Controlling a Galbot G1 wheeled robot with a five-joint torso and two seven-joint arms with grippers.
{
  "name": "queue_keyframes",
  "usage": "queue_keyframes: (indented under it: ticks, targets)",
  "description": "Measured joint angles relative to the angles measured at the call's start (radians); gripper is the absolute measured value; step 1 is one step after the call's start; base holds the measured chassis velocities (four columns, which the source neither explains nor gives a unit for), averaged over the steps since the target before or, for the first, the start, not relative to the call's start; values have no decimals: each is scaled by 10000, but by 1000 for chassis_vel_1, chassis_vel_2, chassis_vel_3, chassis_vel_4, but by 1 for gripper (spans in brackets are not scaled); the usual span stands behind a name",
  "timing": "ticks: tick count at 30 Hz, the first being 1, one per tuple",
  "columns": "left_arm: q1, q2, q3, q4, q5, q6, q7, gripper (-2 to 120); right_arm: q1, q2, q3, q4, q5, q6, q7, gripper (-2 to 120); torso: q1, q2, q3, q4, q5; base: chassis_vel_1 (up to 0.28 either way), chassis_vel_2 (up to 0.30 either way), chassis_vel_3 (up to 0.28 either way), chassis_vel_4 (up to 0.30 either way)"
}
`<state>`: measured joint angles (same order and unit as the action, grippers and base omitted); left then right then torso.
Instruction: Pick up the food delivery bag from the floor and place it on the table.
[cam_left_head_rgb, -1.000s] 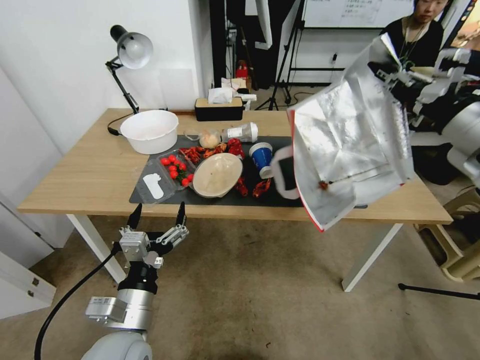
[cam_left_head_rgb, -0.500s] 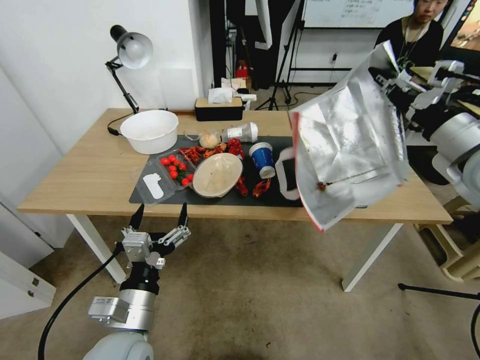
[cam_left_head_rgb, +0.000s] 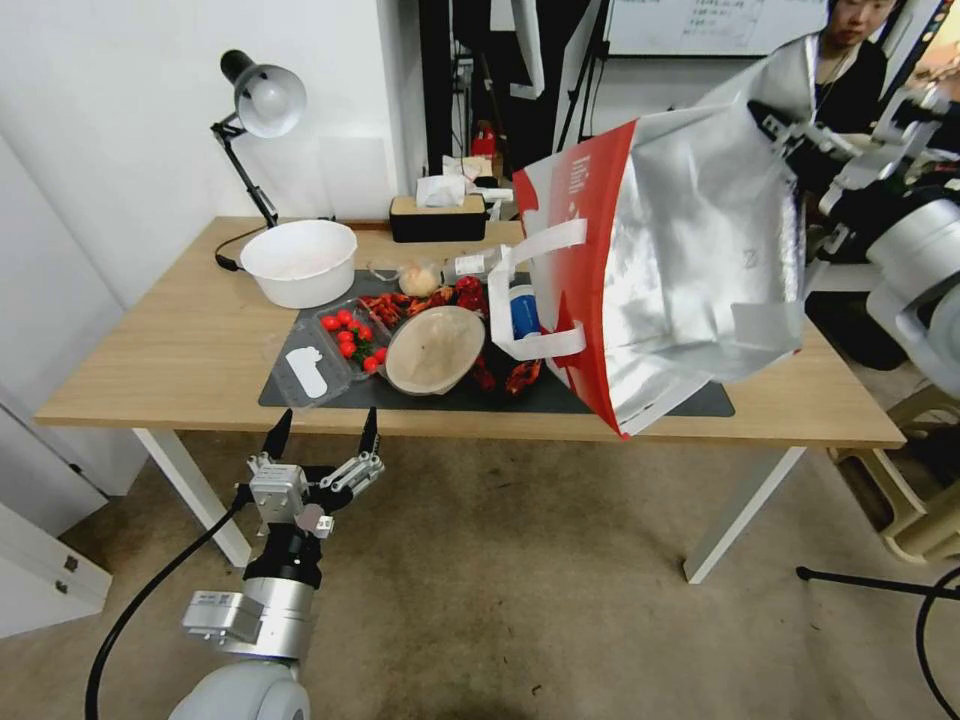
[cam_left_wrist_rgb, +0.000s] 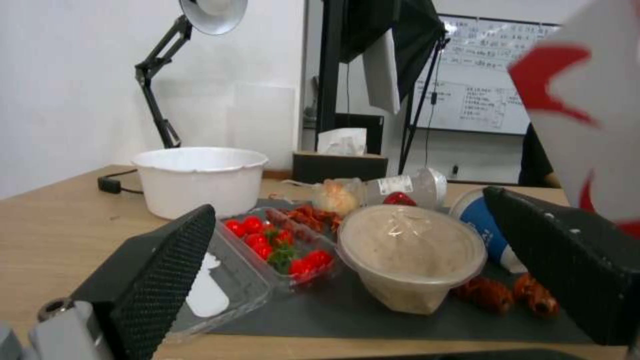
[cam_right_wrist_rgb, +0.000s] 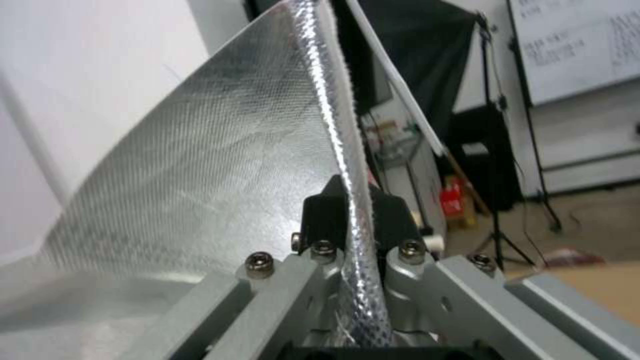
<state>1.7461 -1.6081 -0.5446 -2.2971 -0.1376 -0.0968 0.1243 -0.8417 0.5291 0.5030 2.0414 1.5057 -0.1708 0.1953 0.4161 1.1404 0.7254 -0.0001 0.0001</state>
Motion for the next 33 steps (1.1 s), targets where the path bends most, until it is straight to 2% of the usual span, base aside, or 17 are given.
queue_keyframes:
  ticks: [9, 33]
  targets:
    - [13, 0, -4, 20, 4, 1, 0, 100, -680, 433, 69, -350, -564, -166, 303, 0, -1, -1, -1, 1, -1, 0, 0, 0, 0]
    - [-56, 0, 55, 237, 25, -42, 0, 100, -640, 452, 26, -1018, -1435, -354, 236, 3, -1, -1, -1, 1, -1, 0, 0, 0, 0]
